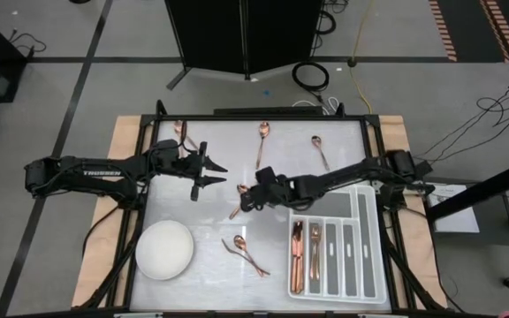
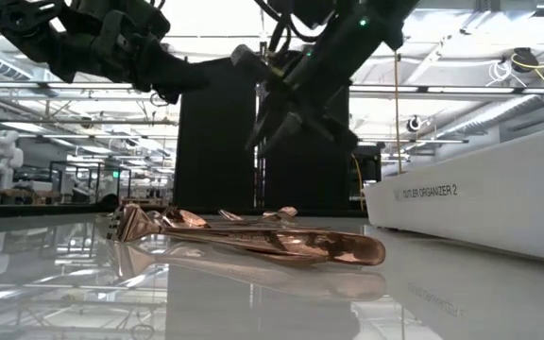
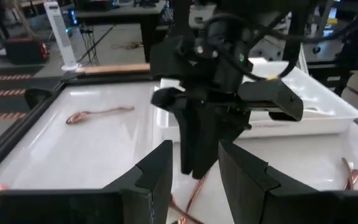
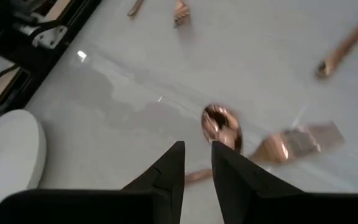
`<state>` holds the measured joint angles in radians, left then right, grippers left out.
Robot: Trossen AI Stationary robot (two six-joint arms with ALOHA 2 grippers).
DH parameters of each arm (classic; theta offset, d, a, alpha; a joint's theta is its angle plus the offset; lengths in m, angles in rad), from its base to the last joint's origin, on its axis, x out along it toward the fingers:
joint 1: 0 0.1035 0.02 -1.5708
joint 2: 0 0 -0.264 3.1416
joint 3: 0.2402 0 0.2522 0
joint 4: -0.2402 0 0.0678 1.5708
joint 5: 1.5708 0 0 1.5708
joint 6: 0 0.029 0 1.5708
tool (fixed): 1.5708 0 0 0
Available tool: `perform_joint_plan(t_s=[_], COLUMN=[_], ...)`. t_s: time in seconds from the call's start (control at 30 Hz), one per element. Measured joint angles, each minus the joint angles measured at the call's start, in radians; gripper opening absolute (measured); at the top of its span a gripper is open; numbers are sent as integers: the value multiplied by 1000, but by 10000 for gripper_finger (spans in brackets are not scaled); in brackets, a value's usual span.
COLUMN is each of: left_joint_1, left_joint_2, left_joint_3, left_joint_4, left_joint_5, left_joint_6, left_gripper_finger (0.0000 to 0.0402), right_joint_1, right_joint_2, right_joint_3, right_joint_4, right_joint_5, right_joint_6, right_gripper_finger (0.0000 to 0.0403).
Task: Sort silverware
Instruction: Put the middle brown in the white silverware organizer
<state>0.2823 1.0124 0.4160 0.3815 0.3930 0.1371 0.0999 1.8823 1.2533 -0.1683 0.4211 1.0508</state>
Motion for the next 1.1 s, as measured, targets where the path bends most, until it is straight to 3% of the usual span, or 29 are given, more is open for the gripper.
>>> perform_joint_plan(t_s=[0.1, 0.27, 0.33, 0.5, 0.73, 0.83, 1.1], left_joint_1=[11, 63, 96, 163, 197, 209, 215], left_joint_2=[0, 5, 10, 34, 82, 94, 94], left_joint_3=[0, 0, 0, 0, 0, 13, 59], left_joint_4=[-48, -186, -250, -297, -288, -292, -284], left_joint_5=[-46, -338, -403, -394, -370, -326, -270], left_joint_6=[-3, -50, -51, -79, -79, -76, -75], left_gripper_finger=[130, 130, 130, 130, 130, 130, 130], right_joint_1=[-27, -103, -141, -202, -202, -193, -198], right_joint_2=[2, -3, -3, 3, 3, 14, 62], right_joint_3=[0, 0, 0, 0, 0, 0, 0], right_joint_4=[16, 24, 24, 22, 23, 32, 55], right_joint_5=[-40, -186, -281, -471, -508, -547, -612], right_joint_6=[-104, -281, -376, -691, -1239, -1331, -1390], right_gripper_finger=[73, 73, 73, 73, 73, 73, 73])
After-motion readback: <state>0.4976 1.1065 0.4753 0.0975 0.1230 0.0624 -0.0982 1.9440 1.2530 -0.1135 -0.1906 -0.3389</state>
